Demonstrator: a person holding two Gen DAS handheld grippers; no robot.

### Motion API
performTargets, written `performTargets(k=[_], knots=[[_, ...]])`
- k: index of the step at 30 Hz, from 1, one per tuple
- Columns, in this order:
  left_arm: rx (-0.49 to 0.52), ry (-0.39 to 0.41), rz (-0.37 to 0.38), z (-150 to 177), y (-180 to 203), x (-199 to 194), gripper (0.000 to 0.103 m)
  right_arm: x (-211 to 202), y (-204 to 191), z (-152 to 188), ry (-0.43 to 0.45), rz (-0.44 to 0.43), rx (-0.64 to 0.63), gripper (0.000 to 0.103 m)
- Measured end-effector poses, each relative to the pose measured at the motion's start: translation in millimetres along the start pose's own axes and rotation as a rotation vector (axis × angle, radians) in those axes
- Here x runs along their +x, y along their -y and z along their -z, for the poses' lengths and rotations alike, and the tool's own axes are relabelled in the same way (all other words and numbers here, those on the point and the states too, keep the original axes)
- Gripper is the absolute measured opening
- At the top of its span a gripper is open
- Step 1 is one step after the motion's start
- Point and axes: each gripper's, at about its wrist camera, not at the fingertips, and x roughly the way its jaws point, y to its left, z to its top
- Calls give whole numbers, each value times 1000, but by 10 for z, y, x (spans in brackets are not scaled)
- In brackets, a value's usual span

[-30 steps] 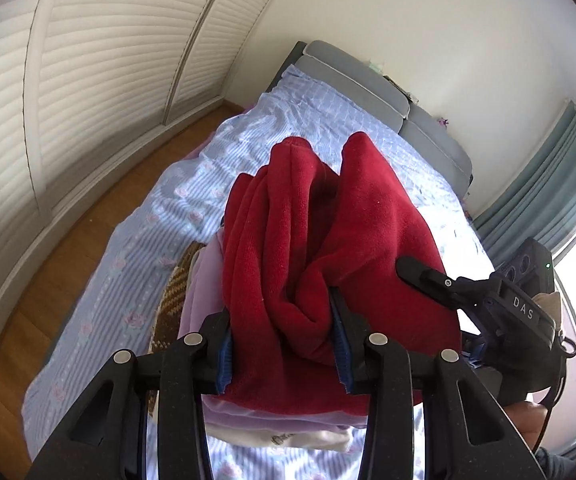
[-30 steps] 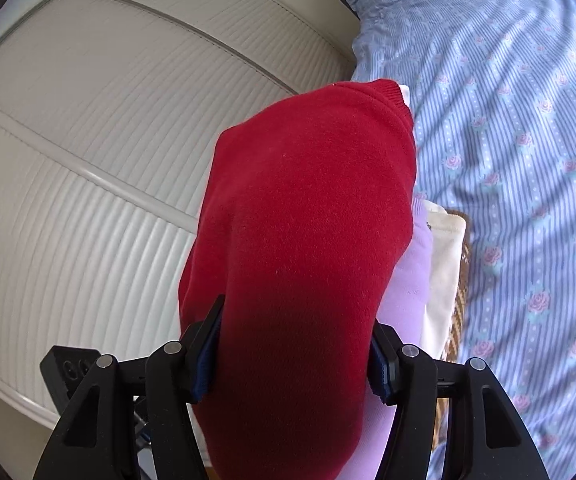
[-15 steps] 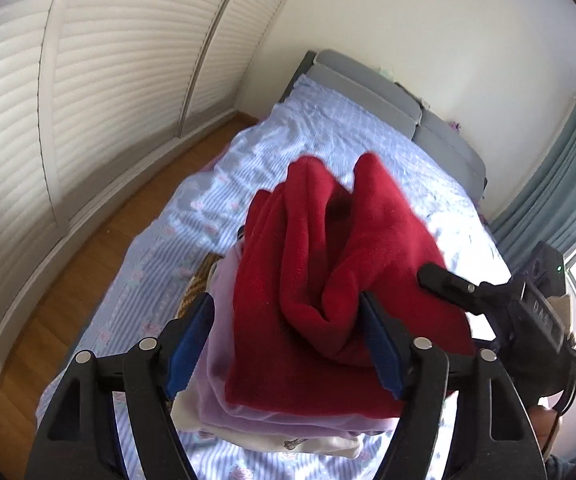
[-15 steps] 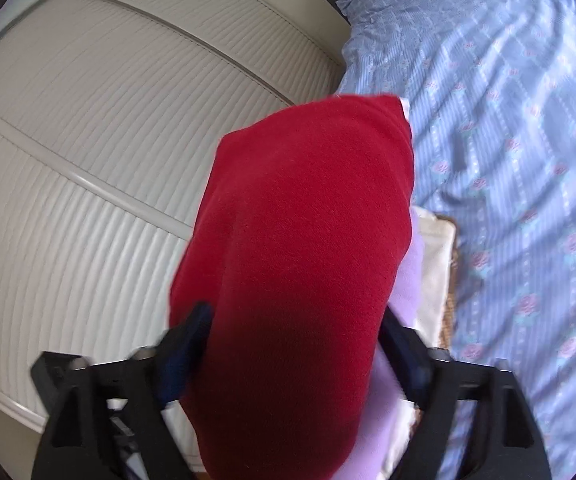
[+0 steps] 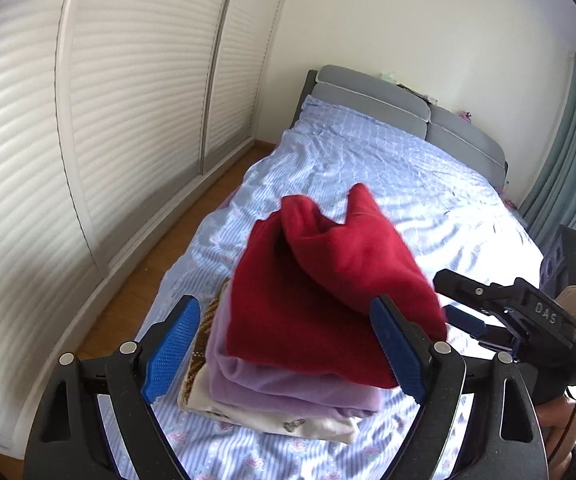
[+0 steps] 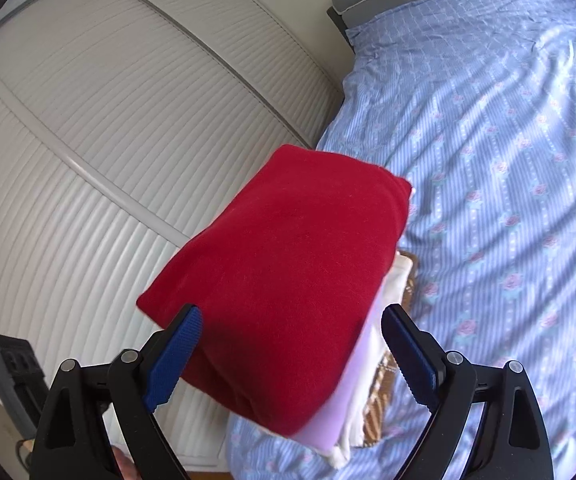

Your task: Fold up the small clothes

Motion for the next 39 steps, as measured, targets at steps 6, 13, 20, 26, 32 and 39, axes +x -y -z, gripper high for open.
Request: performTargets(k=[6, 13, 20, 26, 32, 39], knots=[[17, 19, 27, 30, 278, -165, 88, -323, 154, -40, 23, 13, 11, 92], [45, 55, 52, 159, 748, -402, 88, -911, 305, -21, 88, 64, -54, 92], [117, 99, 82, 546, 1563, -681, 88, -1817, 525, 231, 181, 180, -167, 92], [188, 141, 81, 1053, 2381, -952, 95, -2854, 730, 601, 313, 350, -298, 92], [223, 163, 67, 1564, 3035, -1246, 103, -3834, 966, 1122, 420, 558, -413, 96], [254, 164, 83, 2143, 3499, -1556, 103, -4631, 1318, 1731, 481, 726, -437, 102]])
